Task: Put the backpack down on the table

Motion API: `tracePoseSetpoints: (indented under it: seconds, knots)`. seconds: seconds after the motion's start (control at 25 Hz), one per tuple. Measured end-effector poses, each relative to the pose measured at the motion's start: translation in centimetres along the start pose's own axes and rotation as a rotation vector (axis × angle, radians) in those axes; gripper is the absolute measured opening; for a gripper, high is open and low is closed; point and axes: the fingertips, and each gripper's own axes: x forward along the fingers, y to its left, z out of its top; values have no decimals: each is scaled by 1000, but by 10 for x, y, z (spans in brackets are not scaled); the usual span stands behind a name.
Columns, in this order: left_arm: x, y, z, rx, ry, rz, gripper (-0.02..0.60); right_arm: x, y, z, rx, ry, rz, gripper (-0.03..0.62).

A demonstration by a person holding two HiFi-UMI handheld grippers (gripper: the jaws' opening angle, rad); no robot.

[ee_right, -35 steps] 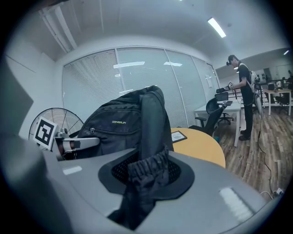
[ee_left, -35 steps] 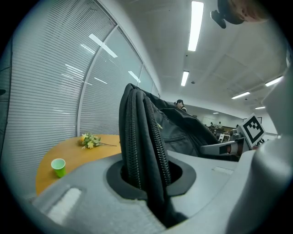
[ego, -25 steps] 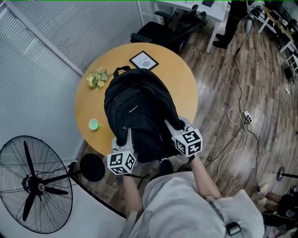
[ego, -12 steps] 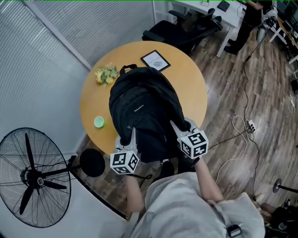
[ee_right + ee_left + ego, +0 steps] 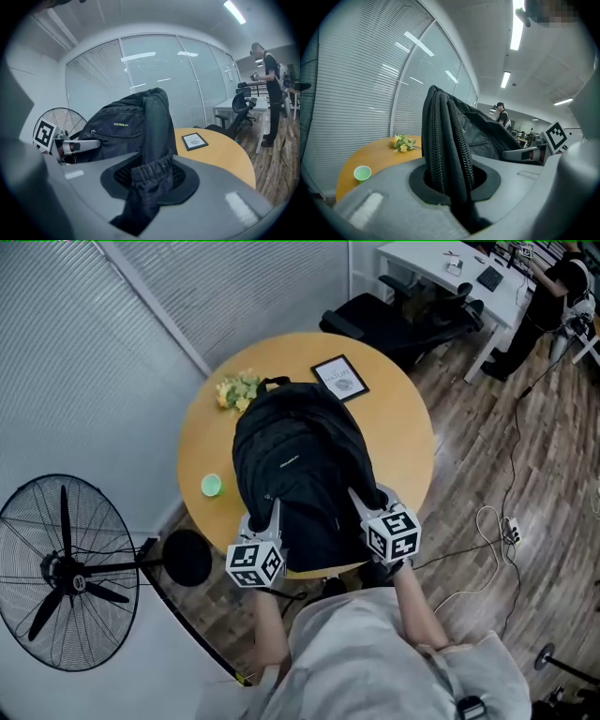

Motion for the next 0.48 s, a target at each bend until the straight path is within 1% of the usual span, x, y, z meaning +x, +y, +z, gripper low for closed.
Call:
tracePoseSetpoints:
  seconds: [0.24,0.48]
  knots:
    - [14,4,0,-15,0,47,46,18,-12,5,-11,24,39,92]
    - [24,16,8,-27,-8,93,48,41,-16,17,-28,40,77,91]
